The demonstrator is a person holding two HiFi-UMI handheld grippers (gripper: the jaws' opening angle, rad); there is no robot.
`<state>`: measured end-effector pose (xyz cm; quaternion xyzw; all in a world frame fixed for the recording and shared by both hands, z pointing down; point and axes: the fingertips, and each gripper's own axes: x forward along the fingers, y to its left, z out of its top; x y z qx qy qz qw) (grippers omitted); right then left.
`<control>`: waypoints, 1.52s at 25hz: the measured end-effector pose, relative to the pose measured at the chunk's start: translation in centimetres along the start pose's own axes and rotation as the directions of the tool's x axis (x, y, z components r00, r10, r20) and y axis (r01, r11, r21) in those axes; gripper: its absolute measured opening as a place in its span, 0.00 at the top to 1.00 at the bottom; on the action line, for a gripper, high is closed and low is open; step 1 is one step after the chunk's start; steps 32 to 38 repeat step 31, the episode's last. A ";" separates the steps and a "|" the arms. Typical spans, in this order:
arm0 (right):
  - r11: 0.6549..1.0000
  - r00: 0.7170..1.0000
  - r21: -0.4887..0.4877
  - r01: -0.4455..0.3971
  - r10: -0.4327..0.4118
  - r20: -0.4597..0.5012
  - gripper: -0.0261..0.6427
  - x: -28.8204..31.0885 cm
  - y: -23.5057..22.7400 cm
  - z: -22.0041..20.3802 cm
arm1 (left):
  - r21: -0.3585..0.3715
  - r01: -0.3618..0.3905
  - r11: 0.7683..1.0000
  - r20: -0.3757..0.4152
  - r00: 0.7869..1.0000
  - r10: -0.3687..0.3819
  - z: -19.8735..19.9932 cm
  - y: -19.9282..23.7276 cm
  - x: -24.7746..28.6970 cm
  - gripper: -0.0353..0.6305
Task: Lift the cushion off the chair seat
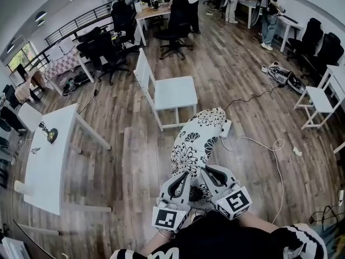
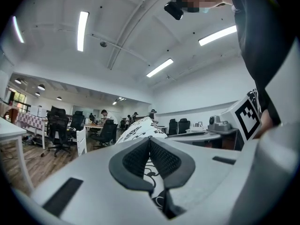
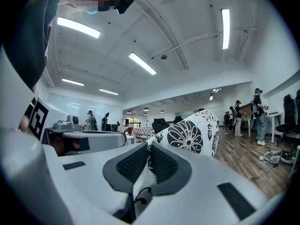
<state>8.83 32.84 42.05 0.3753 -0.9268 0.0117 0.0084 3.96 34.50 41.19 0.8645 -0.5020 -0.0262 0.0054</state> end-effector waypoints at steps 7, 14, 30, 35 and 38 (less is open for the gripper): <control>1.000 1.000 -0.008 0.005 -0.005 -0.008 0.91 -0.8 -0.1 -0.1 | 0.013 0.014 1.000 -0.047 0.999 -0.014 -0.3 -0.6 0.1 0.94; 1.000 1.000 -0.006 0.004 -0.004 -0.008 0.91 -0.5 0.1 0.0 | 0.030 0.032 0.999 -0.039 0.999 -0.030 -0.1 -0.7 -0.1 0.94; 1.000 1.000 -0.019 -0.011 0.011 -0.003 0.91 -0.9 0.7 0.8 | 0.017 0.021 1.000 0.029 0.999 -0.021 1.5 -1.0 -0.3 0.94; 1.000 1.000 -0.019 -0.010 0.010 -0.002 0.91 -0.9 0.8 0.9 | 0.017 0.020 1.000 0.032 0.999 -0.020 1.6 -1.0 -0.4 0.94; 1.000 1.000 -0.019 -0.010 0.010 -0.002 0.91 -0.9 0.8 0.9 | 0.017 0.020 1.000 0.032 0.999 -0.020 1.6 -1.0 -0.4 0.94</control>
